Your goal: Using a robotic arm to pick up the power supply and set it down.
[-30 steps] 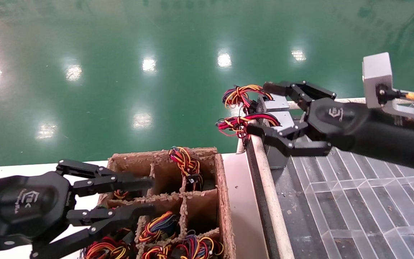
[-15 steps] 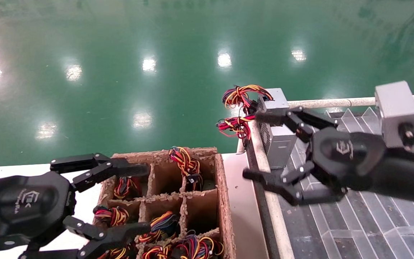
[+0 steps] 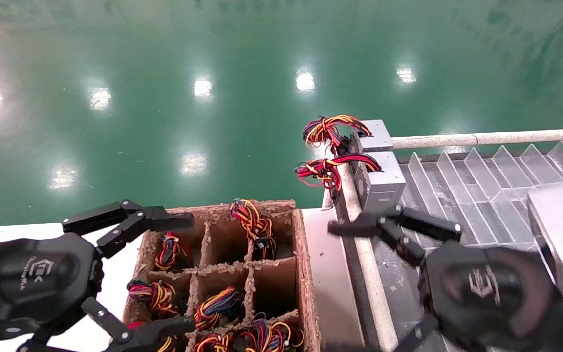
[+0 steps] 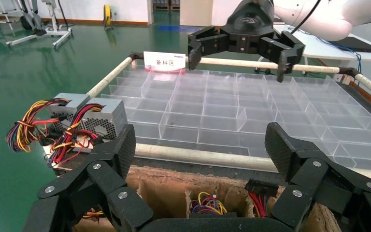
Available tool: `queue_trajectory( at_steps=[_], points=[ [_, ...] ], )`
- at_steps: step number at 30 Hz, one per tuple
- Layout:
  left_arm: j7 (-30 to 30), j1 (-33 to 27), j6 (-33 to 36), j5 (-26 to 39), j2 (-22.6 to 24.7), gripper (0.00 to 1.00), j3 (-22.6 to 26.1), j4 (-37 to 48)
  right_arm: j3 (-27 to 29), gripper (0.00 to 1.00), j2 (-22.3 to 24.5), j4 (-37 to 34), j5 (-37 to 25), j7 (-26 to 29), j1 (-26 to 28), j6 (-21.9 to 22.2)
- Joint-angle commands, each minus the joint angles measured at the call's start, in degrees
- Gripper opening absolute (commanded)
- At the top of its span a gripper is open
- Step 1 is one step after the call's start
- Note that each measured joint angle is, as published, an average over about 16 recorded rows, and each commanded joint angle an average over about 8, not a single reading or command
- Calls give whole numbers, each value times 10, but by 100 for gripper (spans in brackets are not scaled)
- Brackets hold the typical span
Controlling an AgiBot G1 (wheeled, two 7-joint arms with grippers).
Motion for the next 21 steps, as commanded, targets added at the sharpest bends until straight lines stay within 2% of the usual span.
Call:
queue_trajectory(
  at_steps=[1, 21],
  points=[
    [0, 0, 0, 0, 0, 100, 0, 0, 6, 100, 5, 18, 2, 6, -11, 0],
    [0, 0, 0, 0, 0, 100, 0, 0, 3, 100, 2, 8, 2, 3, -5, 0]
  ],
)
